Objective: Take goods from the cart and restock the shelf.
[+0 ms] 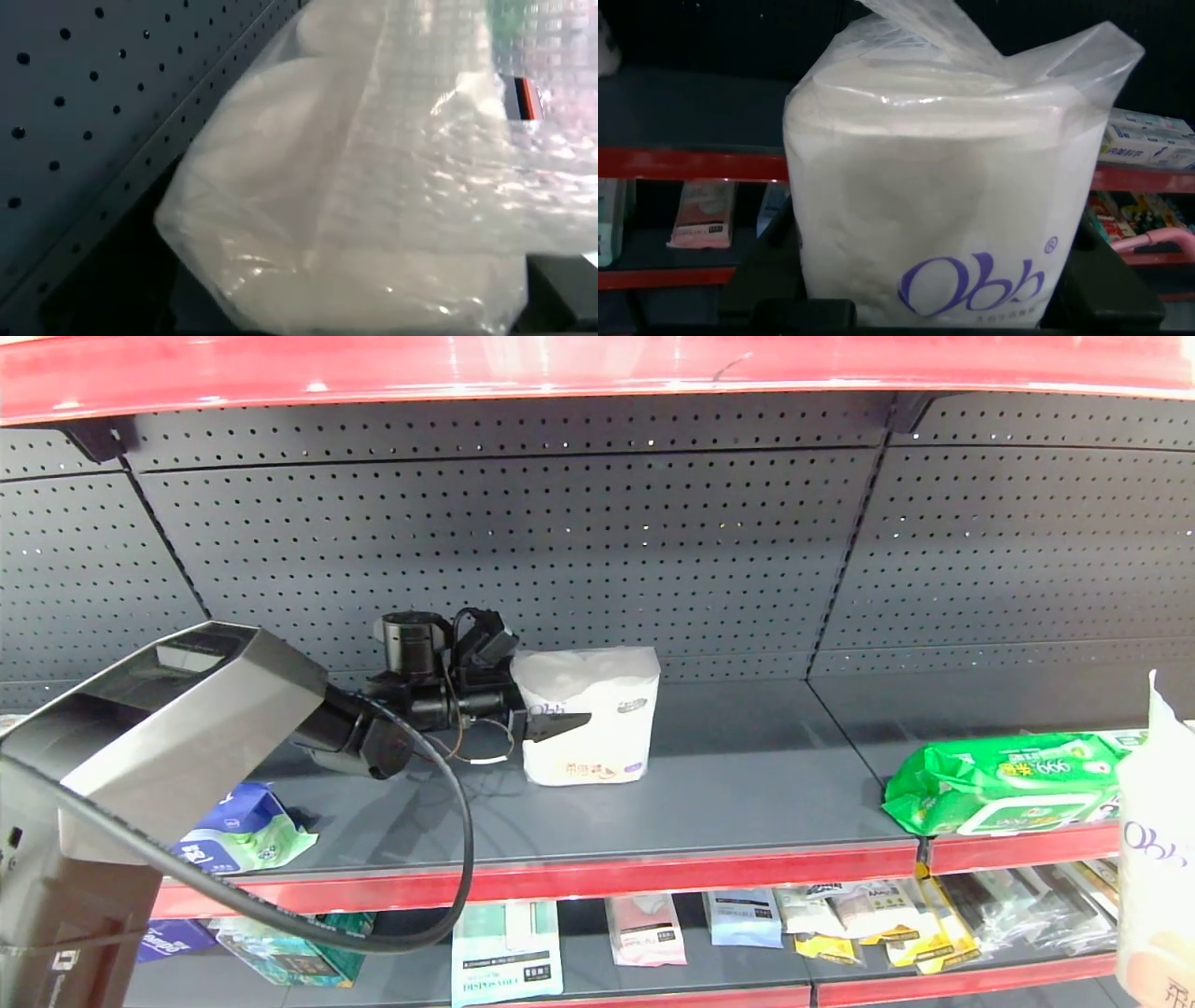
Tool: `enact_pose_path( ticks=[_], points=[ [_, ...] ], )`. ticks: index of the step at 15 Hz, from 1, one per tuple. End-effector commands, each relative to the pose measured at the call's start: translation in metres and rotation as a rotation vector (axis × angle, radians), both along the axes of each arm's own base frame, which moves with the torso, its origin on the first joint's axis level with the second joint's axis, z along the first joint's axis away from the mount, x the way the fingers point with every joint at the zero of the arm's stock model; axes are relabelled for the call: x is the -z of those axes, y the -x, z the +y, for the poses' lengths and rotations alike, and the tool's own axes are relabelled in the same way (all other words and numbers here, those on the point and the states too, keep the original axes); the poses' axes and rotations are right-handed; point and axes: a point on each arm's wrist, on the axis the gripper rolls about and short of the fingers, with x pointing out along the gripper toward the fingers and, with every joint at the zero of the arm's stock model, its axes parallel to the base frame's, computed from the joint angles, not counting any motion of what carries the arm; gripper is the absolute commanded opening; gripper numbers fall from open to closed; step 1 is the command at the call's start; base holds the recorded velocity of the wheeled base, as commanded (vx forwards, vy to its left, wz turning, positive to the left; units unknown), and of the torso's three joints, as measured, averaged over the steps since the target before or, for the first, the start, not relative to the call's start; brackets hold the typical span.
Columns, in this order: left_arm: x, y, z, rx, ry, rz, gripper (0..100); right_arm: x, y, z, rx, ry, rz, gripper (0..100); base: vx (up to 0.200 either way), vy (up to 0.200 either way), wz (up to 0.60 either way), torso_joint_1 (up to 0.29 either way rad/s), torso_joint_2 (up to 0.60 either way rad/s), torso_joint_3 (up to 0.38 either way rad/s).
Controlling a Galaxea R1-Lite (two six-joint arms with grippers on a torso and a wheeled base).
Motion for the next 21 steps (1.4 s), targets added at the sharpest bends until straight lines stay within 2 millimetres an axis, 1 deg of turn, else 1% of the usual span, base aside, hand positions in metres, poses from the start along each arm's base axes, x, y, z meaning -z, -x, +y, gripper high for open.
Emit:
enact_pose_path(
  ticks=[1,3,4,6,8,10,13,14,16,19,21],
  points=[
    [0.003,0.001,-0.004,0.009,-0.002,0.007,100,0.000,0.000,0.000,0.000,0.000,0.000,0,0.000,0.000,0.00,0.000,0.00,0.000],
    [0.003,0.002,-0.005,0.010,-0.002,0.007,100,0.000,-0.001,0.000,0.000,0.000,0.001,0,0.000,0.000,0.00,0.000,0.00,0.000],
    [0.003,0.003,-0.006,0.012,-0.003,0.011,0,0.000,0.000,0.000,0.000,-0.001,-0.001,0,0.000,0.000,0.00,0.000,0.00,0.000],
    [0.005,0.007,-0.005,0.024,-0.008,0.012,0,0.000,-0.001,0.000,0.000,-0.001,0.001,0,0.000,0.000,0.00,0.000,0.00,0.000],
    [0.007,0.020,0.000,0.028,-0.007,0.023,0,-0.001,0.000,0.000,0.000,-0.001,-0.001,0,0.000,0.000,0.00,0.000,0.00,0.000],
    [0.007,0.038,0.008,0.047,-0.010,0.062,0,-0.001,-0.001,0.000,-0.001,-0.004,0.001,0,0.000,0.000,0.00,0.000,0.00,0.000],
    [0.000,0.059,0.016,0.063,-0.008,0.077,0,-0.001,-0.002,0.000,-0.003,-0.005,0.002,0,0.000,0.000,0.00,0.000,0.00,0.000],
    [0.001,0.065,0.017,0.068,-0.007,0.075,0,-0.002,-0.002,0.000,-0.003,-0.005,0.002,0,0.000,0.000,0.00,0.000,0.00,0.000],
    [0.008,0.082,0.022,0.069,-0.007,0.077,0,-0.003,-0.001,0.000,-0.003,-0.005,-0.003,0,0.000,0.000,0.00,0.000,0.00,0.000],
    [0.014,0.093,0.027,0.078,0.006,0.060,0,-0.003,-0.002,0.000,-0.003,-0.005,-0.003,0,0.000,0.000,0.00,0.000,0.00,0.000],
    [0.013,0.099,0.029,0.084,0.006,0.069,0,-0.003,-0.002,0.000,-0.003,-0.005,-0.003,0,0.000,0.000,0.00,0.000,0.00,0.000]
  ],
)
